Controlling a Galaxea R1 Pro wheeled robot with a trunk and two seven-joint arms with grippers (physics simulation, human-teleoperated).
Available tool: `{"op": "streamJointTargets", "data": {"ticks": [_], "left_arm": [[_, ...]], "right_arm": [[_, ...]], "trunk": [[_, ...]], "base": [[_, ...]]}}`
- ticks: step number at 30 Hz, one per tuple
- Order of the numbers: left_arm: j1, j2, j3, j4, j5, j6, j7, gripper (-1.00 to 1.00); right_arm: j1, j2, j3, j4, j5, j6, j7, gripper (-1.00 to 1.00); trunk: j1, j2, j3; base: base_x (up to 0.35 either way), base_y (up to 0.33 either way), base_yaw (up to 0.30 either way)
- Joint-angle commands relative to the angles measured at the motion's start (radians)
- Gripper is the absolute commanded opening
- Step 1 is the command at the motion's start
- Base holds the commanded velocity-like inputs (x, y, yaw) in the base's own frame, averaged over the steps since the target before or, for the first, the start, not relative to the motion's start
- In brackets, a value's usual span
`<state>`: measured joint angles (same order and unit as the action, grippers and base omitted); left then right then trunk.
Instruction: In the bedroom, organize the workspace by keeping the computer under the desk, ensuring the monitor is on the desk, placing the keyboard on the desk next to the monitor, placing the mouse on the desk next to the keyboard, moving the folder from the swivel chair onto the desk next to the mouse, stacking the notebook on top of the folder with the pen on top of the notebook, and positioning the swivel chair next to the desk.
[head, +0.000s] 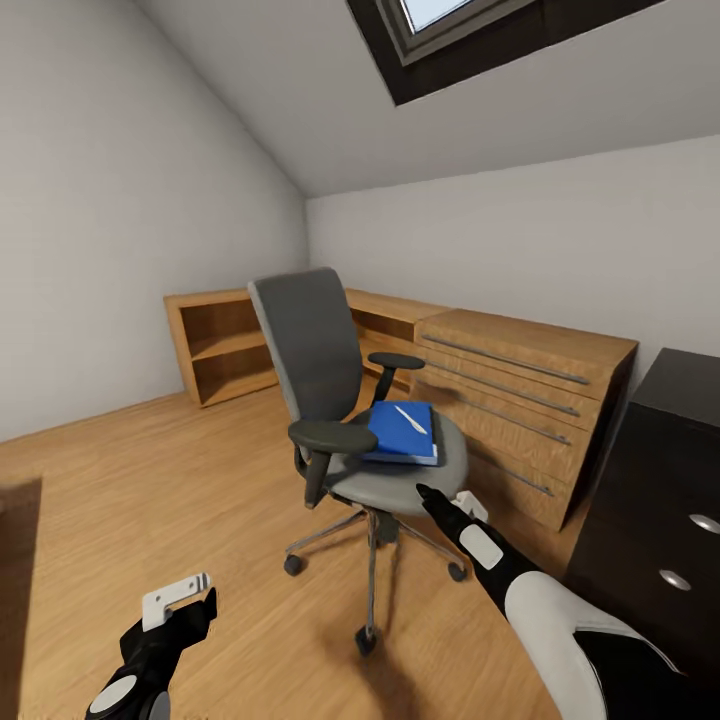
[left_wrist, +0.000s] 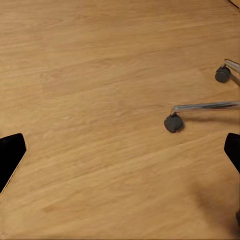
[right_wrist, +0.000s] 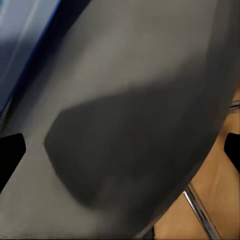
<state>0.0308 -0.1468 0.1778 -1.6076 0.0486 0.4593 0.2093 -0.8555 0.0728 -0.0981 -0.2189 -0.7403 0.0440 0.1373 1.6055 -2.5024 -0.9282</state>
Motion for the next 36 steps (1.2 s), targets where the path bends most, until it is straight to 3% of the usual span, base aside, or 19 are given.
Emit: {"op": "streamJointTargets", "data": {"ticks": [1,12,26,36], "left_arm": [[0.000,0.000,0.000,-0.002,0.005,0.004,0.004,1.00],[0.000,-0.002,-0.002,-0.002,0.007,0.005,0.004,1.00],[0.000,-0.001,-0.014,-0.002,0.005,0.005,0.003,1.00],[0.000,0.000,-0.014,-0.002,0.007,0.007,0.003,1.00]], "right_arm": [[0.000,0.001,0.001,0.000,-0.007,0.005,0.005,1.00],[0.000,0.001,0.000,0.001,-0.007,0.006,0.006,1.00],[0.000,-0.001,0.000,0.007,-0.007,0.004,0.007,1.00],[0.000,-0.001,-0.001,0.007,-0.007,0.004,0.007,1.00]], "trunk": [[0.000,0.000,-0.001],[0.000,0.000,-0.001],[0.000,0.000,-0.001],[0.000,0.000,-0.001]], "base": [[-0.024,0.000,0.278],[-0.119,0.000,0.113],[0.096,0.000,0.000],[-0.283,0.000,0.000]]}}
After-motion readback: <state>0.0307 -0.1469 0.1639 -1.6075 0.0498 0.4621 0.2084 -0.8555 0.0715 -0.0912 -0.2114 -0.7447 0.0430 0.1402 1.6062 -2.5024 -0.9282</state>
